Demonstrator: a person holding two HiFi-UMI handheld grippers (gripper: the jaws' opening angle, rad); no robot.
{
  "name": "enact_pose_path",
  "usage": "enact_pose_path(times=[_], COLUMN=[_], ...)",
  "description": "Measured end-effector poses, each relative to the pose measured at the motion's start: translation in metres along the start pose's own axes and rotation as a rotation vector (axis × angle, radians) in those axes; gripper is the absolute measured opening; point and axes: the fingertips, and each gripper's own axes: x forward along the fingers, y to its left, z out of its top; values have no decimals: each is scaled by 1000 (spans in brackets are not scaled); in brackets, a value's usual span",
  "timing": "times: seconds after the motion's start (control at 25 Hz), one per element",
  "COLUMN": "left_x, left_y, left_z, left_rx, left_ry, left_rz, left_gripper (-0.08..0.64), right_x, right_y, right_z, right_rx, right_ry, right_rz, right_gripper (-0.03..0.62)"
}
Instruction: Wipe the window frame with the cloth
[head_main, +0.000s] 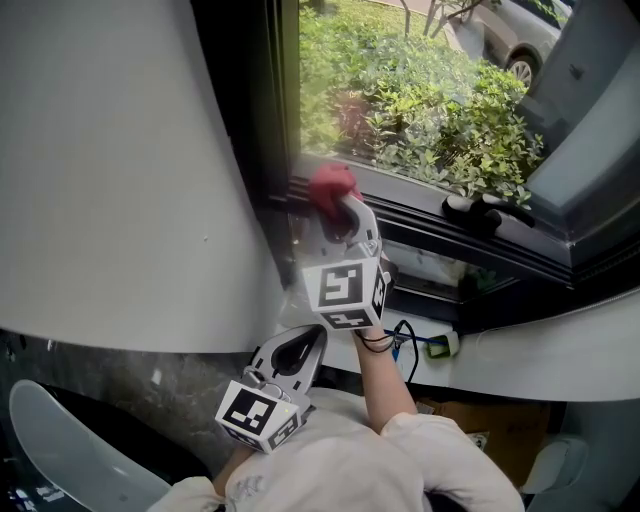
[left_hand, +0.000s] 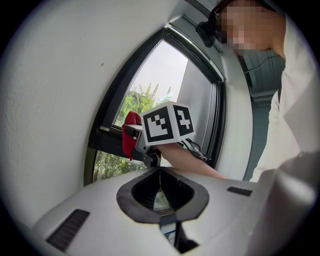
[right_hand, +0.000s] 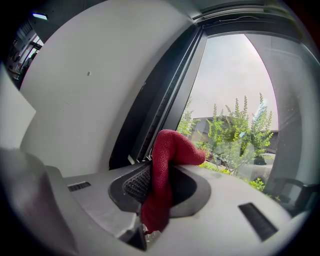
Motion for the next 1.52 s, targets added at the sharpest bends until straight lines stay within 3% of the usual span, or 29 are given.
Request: enact_pose_path(times=[0.44,1.52], left_x=[7,12], left_y=[-10,-32], left_z=[-3,-7], left_rx=[6,21], left_ry=[12,31], left_rz=[-52,-88], left_gripper=[11,11], right_x=[-10,-34], right_y=[-12,-39], right_z=[-8,-24], right_rx=[-16,-6], right_ry=[10,33], right_rz=[-34,-86], right_gripper=[83,83])
